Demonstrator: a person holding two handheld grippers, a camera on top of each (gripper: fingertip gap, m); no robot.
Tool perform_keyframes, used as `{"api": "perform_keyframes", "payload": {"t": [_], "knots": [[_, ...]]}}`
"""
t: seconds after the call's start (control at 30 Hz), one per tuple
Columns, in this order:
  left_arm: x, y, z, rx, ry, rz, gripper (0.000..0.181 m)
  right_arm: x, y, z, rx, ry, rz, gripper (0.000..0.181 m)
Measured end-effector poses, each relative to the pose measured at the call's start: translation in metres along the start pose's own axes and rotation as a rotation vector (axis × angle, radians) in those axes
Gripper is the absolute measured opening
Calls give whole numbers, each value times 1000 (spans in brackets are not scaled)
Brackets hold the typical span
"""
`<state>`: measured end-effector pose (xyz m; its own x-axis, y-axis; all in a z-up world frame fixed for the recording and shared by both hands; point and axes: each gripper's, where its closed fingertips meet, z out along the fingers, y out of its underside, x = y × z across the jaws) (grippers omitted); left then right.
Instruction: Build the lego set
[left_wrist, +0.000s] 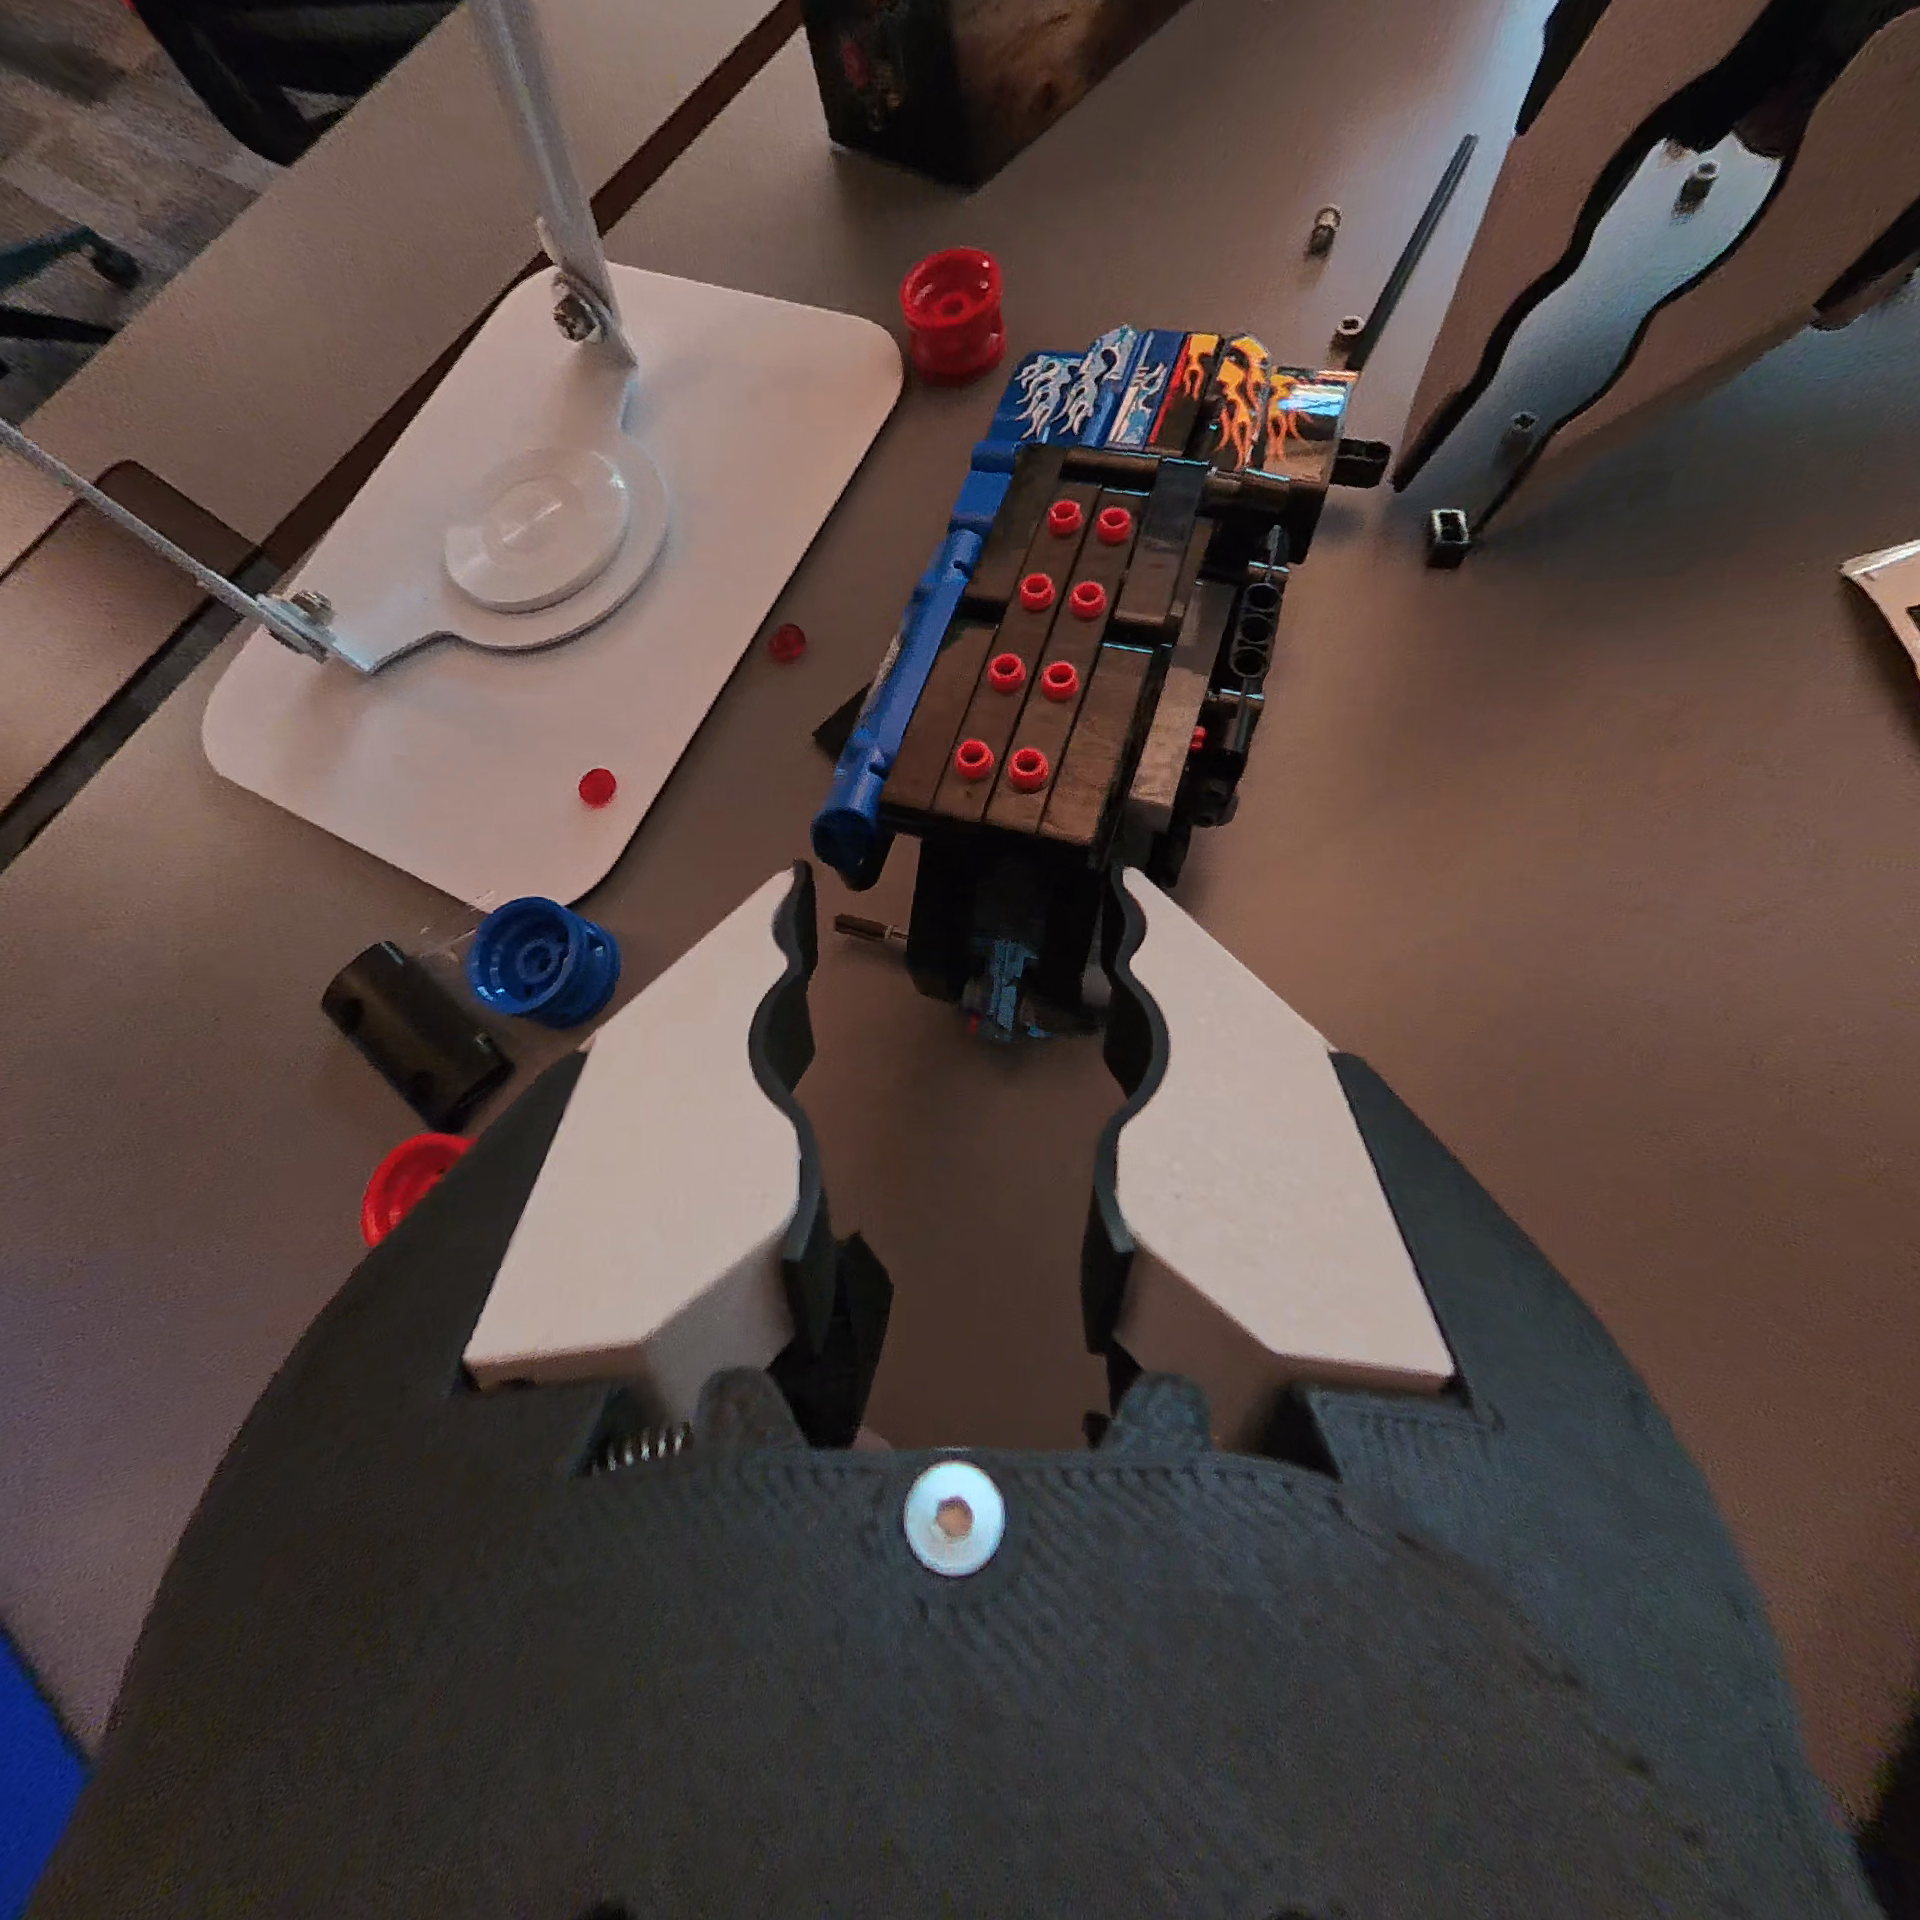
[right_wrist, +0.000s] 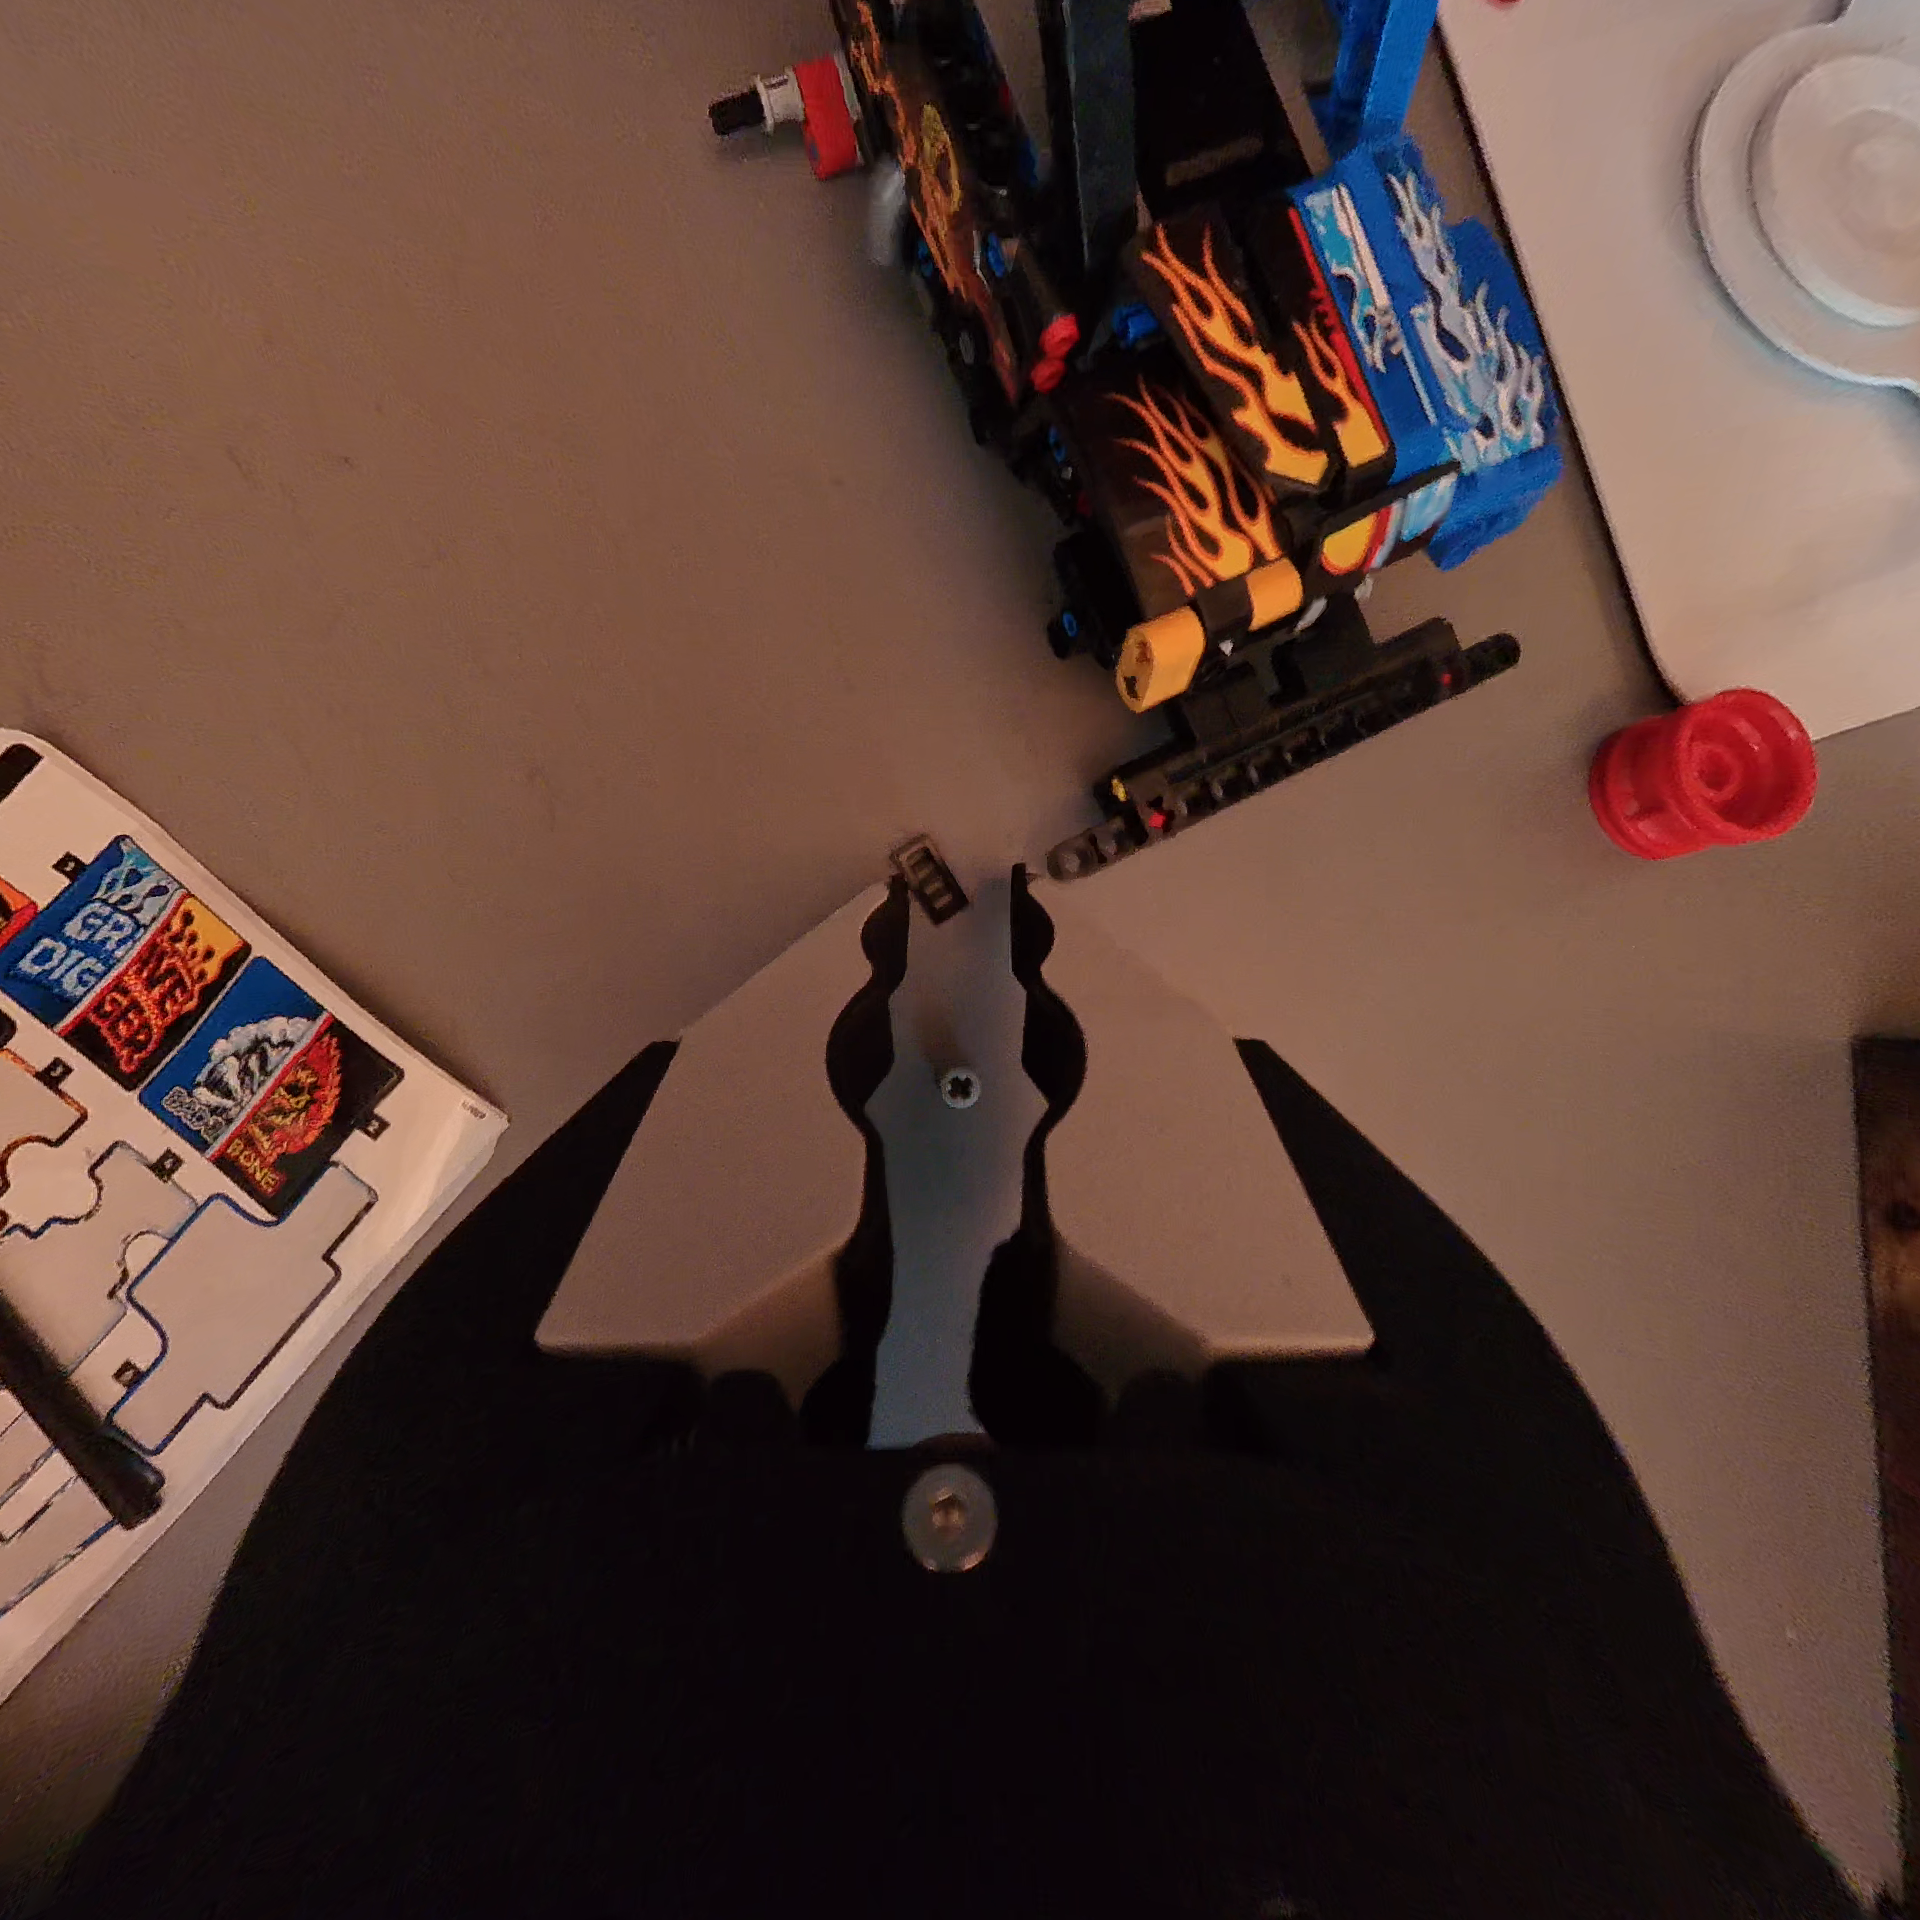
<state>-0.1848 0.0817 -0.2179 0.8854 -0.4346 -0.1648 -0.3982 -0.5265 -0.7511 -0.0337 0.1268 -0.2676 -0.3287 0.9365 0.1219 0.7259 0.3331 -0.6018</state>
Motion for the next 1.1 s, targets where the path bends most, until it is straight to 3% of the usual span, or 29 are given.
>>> {"api": "perform_keyframes", "payload": {"t": [0.13,0.33,0.6,0.97,1.1], "knots": [[2,-11,-4,64,-23,16,57,-4,-4,4,14,-21,0,6],[16,-24,-9,109,5,54,75,-9,-6,5,32,-55,12,5],[15,-26,17,-18,-61,181,82,-11,-13,3,49,-50,-2,12],[14,-30,23,-1,39,85,77,-3,-20,-6,97,-9,-12,10],[18,-31,20,-11,152,-16,77,3,-25,-15,140,11,3,18]]}}
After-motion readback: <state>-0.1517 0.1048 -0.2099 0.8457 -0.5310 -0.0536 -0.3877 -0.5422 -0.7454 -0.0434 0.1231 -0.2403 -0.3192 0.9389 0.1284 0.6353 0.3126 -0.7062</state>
